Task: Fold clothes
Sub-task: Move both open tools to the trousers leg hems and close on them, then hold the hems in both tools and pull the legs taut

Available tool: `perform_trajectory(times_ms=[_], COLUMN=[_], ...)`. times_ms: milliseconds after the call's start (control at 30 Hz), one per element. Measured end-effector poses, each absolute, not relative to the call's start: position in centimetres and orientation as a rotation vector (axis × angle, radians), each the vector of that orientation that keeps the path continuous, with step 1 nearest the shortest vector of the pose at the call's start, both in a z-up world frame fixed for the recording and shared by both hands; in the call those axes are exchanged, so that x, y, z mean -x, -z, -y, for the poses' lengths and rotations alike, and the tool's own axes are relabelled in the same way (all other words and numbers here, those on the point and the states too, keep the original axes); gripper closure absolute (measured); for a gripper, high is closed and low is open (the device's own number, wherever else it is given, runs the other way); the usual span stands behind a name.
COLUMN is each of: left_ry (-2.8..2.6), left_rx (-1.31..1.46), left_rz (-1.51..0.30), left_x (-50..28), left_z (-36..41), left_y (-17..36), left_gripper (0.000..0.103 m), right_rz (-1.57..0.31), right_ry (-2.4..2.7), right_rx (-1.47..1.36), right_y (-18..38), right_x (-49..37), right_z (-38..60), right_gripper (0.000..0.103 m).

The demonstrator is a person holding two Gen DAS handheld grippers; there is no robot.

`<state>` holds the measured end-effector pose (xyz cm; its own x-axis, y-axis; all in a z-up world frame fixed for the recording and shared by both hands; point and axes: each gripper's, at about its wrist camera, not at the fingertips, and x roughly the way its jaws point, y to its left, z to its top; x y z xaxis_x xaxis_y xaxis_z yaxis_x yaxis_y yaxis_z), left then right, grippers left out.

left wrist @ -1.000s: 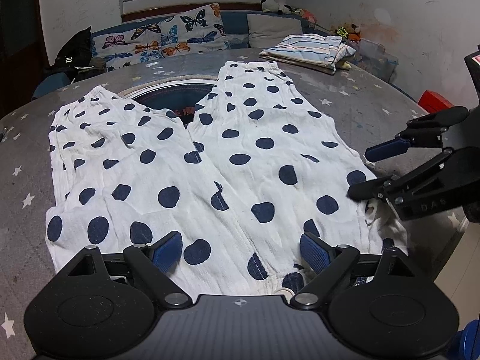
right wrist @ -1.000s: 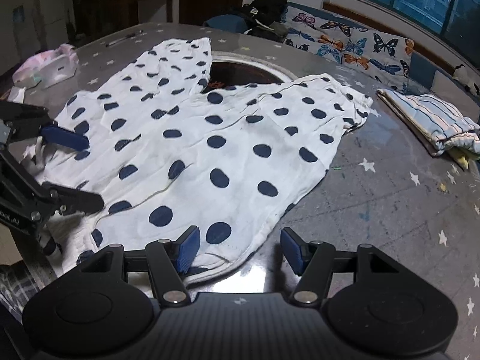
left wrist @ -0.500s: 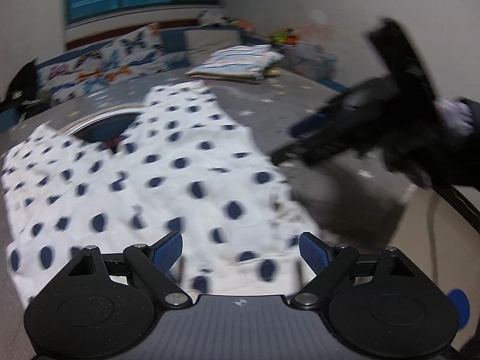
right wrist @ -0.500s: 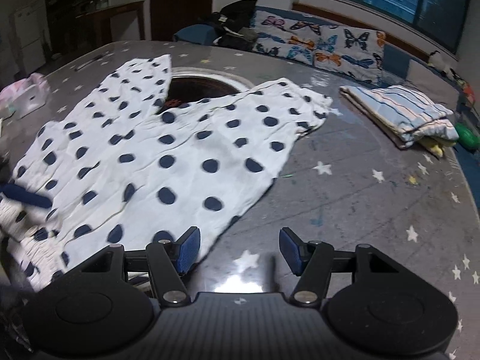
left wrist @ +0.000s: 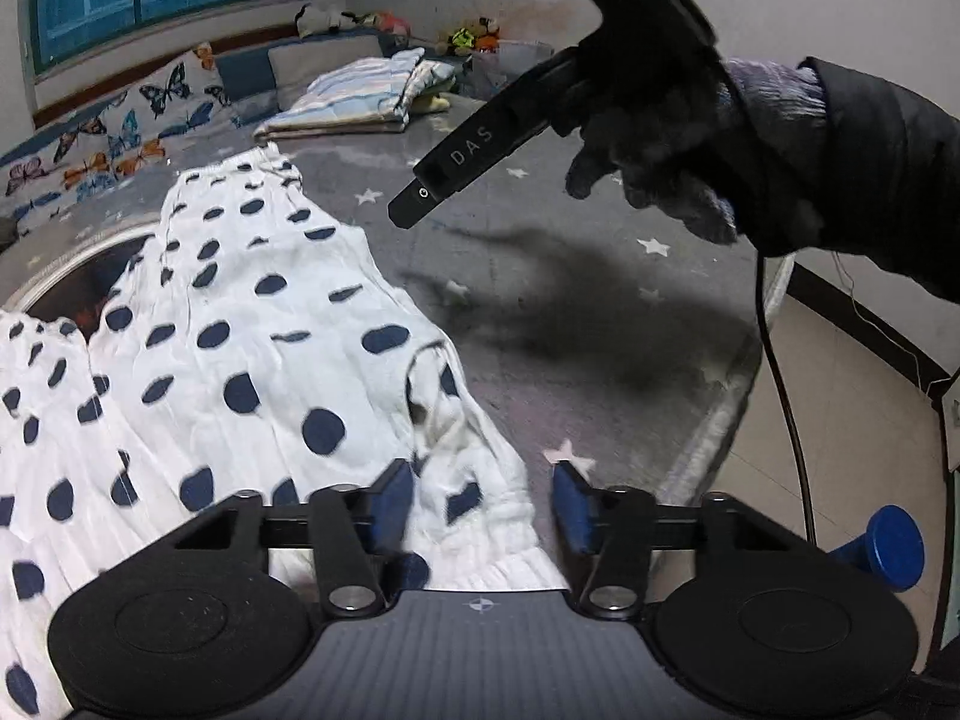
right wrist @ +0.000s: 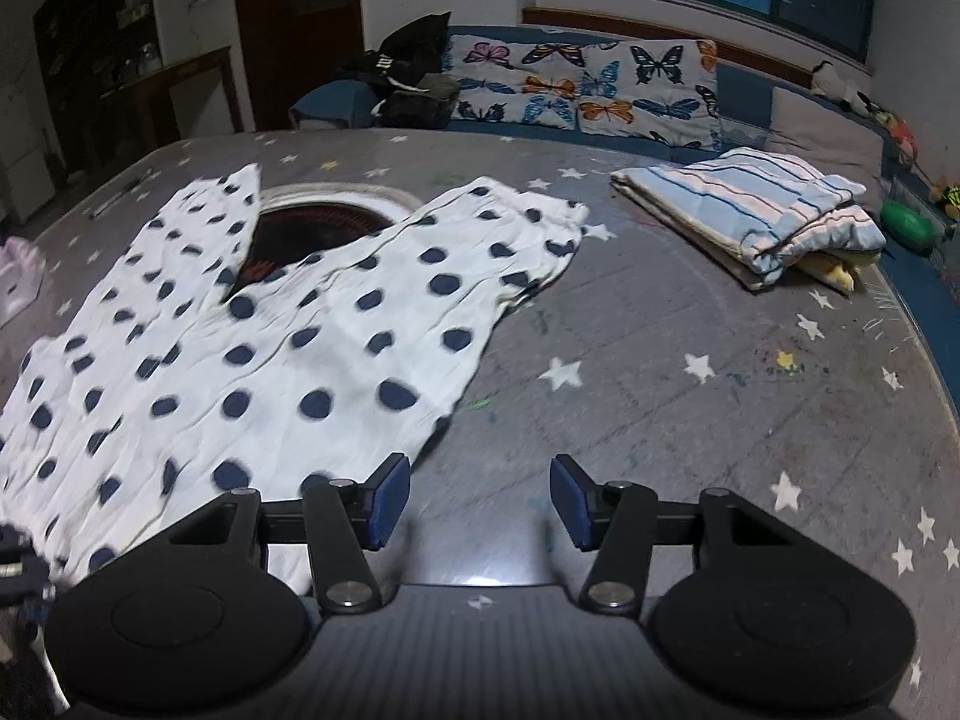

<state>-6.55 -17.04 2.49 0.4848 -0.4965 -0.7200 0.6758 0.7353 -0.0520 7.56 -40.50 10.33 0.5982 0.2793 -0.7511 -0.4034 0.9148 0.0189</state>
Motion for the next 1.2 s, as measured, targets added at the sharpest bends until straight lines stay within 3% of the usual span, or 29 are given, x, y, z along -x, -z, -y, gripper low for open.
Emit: perform_trajectory(times_ms=[100,200,433,1033,1100,1167,1200], left_ry=[0.741,0.772,0.862,0.895,0.897,0.898,0.897], left_rx=[-0.22,-0.15,-0.094,0.063,0.066,0.071,0.073], left_rz=[-0.795,-0.814,-0.798,-0.828,-0.832,-0.834,-0.833], left_x=[5.8,5.3,5.6,3.7,3.6,3.5,3.5], left_z=[16.3,15.2,14.0,12.1,12.1,12.1,12.2], left_y=[-2.6,-2.8,-3.3,-2.7,-2.6,-2.5,-2.6], left_gripper=[0.083,0.091,0.092,0.092,0.092,0.092,0.092], right_rz=[-0.836,-0.829,-0.825,-0.857,-0.847,-0.835,-0.831], right_ry=[-0.385,-0.376,-0.355,-0.319,-0.316,-0.31,-0.304], right_rx=[0.145,0.12,0.061,-0.026,-0.03,-0.034,-0.041], right_y=[-10.2,-10.1,-9.5,-6.1,-5.7,-5.7,-5.8], right_x=[-9.2,-11.1,-17.4,-29.9,-30.1,-30.0,-30.0], right_z=[40.7,40.5,39.5,37.2,37.2,37.3,37.4], right_gripper=[0.052,0.054,0.061,0.064,0.068,0.091,0.094])
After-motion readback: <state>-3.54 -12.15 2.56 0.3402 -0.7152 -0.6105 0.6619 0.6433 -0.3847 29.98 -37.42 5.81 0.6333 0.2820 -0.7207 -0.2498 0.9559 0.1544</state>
